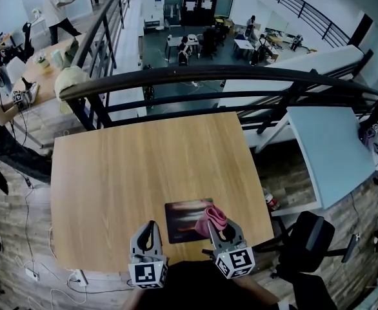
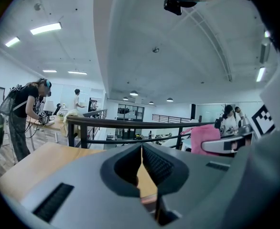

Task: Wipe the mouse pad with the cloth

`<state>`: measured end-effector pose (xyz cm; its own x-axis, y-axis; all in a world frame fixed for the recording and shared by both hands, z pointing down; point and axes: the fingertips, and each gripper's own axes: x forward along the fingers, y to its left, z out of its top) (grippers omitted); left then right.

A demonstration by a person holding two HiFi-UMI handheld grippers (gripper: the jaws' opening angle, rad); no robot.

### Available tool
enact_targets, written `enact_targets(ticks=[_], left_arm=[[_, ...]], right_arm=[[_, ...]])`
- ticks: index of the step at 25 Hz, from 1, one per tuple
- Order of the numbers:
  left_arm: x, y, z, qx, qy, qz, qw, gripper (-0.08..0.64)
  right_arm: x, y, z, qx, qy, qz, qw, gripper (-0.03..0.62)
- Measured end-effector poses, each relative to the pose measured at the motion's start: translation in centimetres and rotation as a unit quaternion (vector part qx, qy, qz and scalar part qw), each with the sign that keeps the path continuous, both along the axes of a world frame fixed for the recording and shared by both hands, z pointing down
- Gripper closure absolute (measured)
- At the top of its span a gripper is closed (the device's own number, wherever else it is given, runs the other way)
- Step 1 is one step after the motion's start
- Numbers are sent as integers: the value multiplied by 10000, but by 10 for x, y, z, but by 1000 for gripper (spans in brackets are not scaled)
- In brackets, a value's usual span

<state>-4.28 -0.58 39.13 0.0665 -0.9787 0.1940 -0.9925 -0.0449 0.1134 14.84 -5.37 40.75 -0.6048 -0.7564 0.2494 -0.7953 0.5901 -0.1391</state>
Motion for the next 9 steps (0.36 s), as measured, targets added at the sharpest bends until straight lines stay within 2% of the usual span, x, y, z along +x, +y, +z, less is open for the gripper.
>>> enact_targets(ticks=[9], left_arm=[[2,-3,5,-73,5,17,10000,535]], right_arm=[[-1,-6,-3,52,0,-17,10000,494]])
